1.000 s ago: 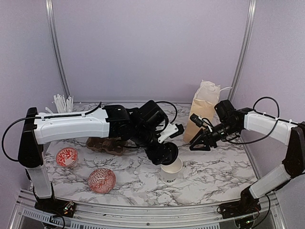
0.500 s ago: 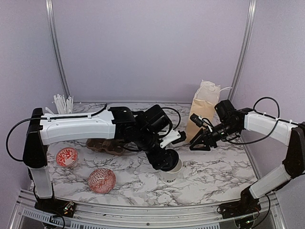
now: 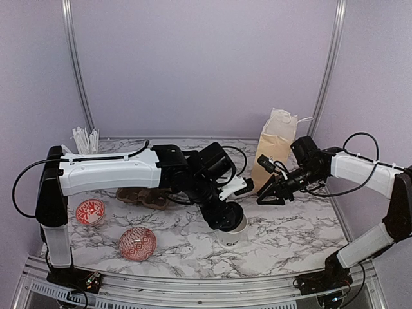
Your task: Pack the takeout coffee
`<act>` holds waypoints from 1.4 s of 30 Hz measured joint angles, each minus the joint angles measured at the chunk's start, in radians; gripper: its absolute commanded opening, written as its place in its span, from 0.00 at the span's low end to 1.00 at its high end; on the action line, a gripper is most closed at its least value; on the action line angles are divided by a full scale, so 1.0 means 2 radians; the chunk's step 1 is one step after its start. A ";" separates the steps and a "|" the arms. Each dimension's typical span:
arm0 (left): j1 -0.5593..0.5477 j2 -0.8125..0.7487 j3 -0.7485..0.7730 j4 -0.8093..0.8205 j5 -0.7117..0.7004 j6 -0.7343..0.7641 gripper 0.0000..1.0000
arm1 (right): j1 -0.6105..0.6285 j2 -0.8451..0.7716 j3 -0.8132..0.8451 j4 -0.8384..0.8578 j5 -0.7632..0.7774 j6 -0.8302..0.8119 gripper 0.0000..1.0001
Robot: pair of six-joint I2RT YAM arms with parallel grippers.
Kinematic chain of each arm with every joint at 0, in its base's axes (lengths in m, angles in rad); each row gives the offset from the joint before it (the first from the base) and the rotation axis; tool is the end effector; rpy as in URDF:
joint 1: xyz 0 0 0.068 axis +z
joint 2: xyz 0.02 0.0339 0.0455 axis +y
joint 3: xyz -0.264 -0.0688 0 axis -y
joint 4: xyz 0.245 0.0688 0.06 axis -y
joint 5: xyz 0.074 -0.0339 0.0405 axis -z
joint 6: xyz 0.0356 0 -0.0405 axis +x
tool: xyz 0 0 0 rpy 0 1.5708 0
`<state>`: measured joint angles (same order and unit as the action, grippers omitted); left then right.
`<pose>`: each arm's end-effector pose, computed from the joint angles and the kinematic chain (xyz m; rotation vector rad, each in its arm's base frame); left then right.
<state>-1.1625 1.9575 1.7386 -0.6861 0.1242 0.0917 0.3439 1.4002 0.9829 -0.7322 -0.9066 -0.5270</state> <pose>0.1704 -0.4049 0.2774 1.5513 2.0466 -0.5902 0.2379 0.1150 0.2417 -1.2511 2.0907 1.1282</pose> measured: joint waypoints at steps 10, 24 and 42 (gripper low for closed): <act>0.000 0.005 0.015 0.000 0.003 0.001 0.78 | 0.000 -0.002 0.000 0.000 0.000 0.000 0.55; -0.001 0.009 0.023 -0.002 0.008 0.001 0.78 | 0.000 -0.002 0.000 0.000 0.002 0.000 0.55; -0.006 0.020 0.033 -0.022 0.006 0.002 0.78 | 0.000 -0.003 -0.003 0.000 0.008 -0.001 0.55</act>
<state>-1.1755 1.9980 1.8046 -0.7307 0.1371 0.0967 0.3439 1.3949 0.9764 -0.7326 -0.8906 -0.5282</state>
